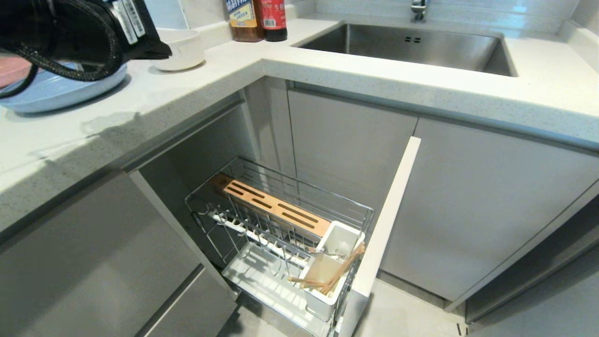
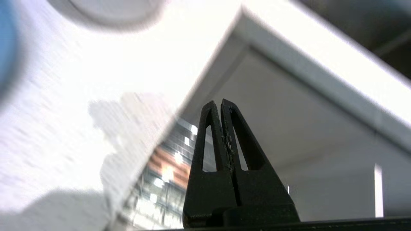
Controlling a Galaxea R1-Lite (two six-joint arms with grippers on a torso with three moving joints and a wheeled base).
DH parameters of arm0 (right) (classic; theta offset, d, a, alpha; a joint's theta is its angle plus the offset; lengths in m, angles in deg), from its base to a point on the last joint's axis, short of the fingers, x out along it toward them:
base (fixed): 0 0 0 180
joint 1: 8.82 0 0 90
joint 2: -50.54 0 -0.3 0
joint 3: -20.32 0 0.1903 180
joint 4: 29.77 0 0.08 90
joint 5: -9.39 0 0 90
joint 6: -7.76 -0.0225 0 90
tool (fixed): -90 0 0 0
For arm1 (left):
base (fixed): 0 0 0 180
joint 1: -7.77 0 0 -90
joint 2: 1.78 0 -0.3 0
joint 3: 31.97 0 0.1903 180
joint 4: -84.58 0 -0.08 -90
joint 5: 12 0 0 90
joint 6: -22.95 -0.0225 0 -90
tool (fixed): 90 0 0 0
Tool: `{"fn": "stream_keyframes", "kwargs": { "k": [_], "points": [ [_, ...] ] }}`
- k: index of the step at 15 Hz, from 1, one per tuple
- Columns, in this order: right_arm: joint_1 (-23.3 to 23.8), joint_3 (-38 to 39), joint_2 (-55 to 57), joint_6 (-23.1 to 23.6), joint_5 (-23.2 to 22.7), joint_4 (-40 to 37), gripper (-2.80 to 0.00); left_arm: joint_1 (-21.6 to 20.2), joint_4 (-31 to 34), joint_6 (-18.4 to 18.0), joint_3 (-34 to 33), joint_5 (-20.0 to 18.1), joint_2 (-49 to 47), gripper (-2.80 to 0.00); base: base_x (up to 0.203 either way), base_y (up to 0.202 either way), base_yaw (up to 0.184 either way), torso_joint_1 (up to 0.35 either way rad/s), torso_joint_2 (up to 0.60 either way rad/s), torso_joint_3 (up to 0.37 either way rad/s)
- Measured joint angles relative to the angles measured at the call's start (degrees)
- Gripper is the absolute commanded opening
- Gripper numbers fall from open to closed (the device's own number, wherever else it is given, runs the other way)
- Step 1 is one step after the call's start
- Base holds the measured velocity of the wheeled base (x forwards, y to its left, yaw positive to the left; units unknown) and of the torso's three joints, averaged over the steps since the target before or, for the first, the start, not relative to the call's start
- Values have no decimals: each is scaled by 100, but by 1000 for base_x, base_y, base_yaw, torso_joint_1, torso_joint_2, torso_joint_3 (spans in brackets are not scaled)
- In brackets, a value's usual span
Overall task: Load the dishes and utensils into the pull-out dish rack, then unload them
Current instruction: Pick up the bowl and place it in the cupboard
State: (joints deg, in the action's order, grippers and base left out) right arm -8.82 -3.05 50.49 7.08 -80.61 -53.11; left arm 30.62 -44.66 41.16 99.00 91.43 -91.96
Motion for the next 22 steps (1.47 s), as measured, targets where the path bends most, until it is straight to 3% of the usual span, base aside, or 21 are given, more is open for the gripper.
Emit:
{"fn": "stream_keyframes", "kwargs": {
  "k": [4, 6, 8, 10, 17, 22],
  "points": [
    [0, 0, 0, -1, 0, 0, -280, -304, -324, -161, 138, 27, 82, -280, 0, 0, 0, 0, 0, 0],
    [0, 0, 0, -2, 0, 2, -280, -328, -516, -906, 273, 165, 39, -280, 0, 0, 0, 0, 0, 0],
    [2, 0, 0, -2, 0, 2, -280, -366, -791, -1760, 309, 553, -121, -280, 0, 0, 0, 0, 0, 0],
    [0, 0, 0, -2, 0, 2, -280, -458, -972, -2298, 329, 883, -352, -280, 0, 0, 0, 0, 0, 0],
    [0, 0, 0, -2, 0, 1, -280, -596, -1372, -2287, 333, 1116, -689, -280, 0, 0, 0, 0, 0, 0],
    [0, 0, 0, -2, 0, 2, -280, -570, -2063, -2432, 324, 1119, -648, -280, 0, 0, 0, 0, 0, 0]
  ]
}}
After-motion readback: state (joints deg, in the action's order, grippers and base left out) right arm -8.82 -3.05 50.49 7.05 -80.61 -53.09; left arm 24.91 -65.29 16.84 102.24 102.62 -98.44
